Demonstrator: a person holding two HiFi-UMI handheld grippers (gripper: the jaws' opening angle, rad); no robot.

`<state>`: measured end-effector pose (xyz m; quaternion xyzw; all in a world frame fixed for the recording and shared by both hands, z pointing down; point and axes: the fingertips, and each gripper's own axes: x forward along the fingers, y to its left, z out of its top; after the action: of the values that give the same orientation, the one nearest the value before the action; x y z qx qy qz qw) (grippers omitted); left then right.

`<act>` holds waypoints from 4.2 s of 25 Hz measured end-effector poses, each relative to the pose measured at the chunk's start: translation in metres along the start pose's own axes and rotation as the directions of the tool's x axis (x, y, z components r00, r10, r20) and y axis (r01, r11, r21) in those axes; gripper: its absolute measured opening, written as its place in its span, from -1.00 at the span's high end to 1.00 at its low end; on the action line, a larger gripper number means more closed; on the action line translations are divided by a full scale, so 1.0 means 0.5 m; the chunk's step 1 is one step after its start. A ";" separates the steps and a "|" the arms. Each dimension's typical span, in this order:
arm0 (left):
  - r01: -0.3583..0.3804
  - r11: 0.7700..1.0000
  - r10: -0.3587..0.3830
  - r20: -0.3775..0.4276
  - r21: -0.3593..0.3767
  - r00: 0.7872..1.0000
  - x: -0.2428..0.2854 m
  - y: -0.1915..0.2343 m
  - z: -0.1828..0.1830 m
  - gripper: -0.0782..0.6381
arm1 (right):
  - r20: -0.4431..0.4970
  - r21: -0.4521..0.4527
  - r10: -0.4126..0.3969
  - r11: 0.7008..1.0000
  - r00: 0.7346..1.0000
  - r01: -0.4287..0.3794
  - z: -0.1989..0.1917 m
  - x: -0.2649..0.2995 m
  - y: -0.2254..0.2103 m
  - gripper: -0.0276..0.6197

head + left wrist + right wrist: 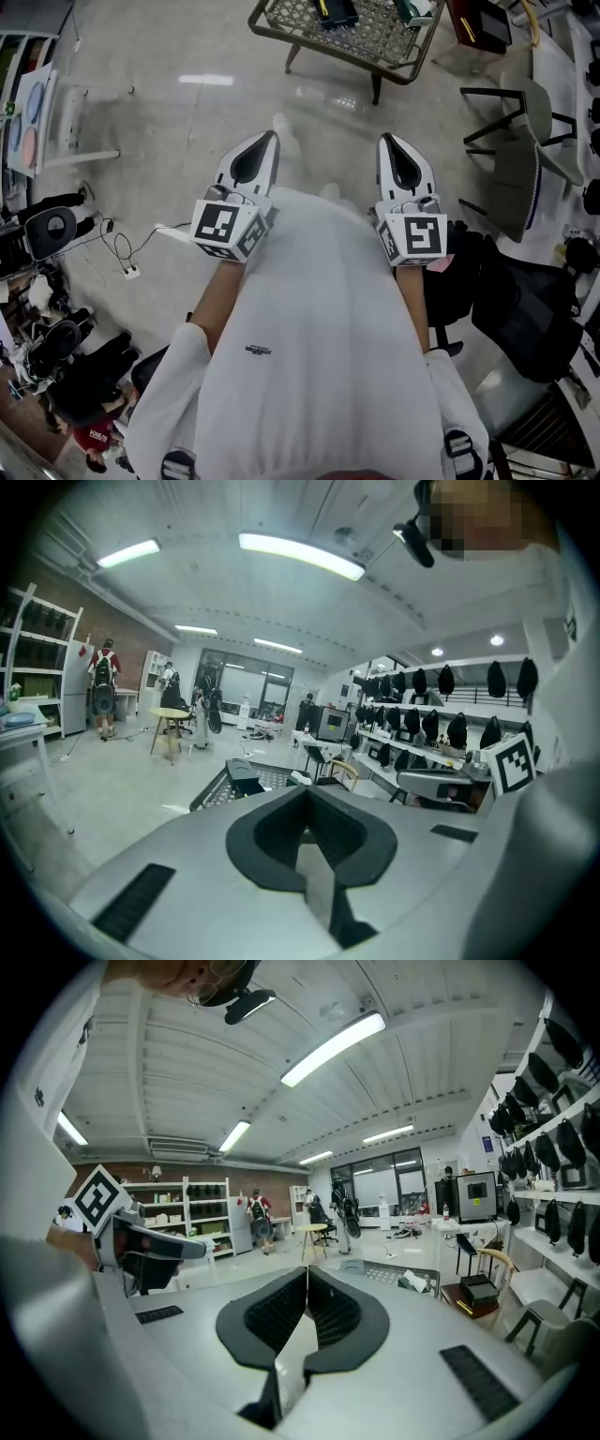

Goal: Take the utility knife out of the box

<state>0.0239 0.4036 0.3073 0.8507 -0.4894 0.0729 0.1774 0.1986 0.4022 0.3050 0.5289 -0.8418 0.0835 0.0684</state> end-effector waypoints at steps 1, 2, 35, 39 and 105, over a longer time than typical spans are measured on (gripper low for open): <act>-0.001 1.000 0.001 0.002 -0.004 1.000 0.009 0.011 0.003 0.78 | -0.002 0.000 -0.005 1.000 1.000 0.005 0.002 0.010 -0.004 0.91; -0.001 1.000 0.001 0.004 -0.008 1.000 0.020 0.022 0.006 0.78 | -0.005 0.001 -0.011 1.000 1.000 0.011 0.003 0.022 -0.008 0.91; 0.153 0.985 -0.151 0.032 -0.078 0.988 0.450 0.588 0.304 0.78 | -0.054 -0.030 -0.173 0.985 0.984 0.171 0.199 0.743 -0.053 0.91; 0.144 0.987 -0.142 0.026 -0.070 0.990 0.486 0.578 0.315 0.78 | -0.064 -0.015 -0.164 0.986 0.984 0.164 0.191 0.763 -0.099 0.91; 0.045 0.987 -0.091 -0.298 -0.156 0.950 0.858 0.605 0.072 0.78 | -0.664 0.064 0.121 0.992 0.738 -0.105 -0.342 1.112 -0.317 0.45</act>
<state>-0.0186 -0.0947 0.4717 0.8304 -0.4305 0.1607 0.3152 0.1063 -0.1177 0.5961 0.4129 -0.7914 0.2801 0.3533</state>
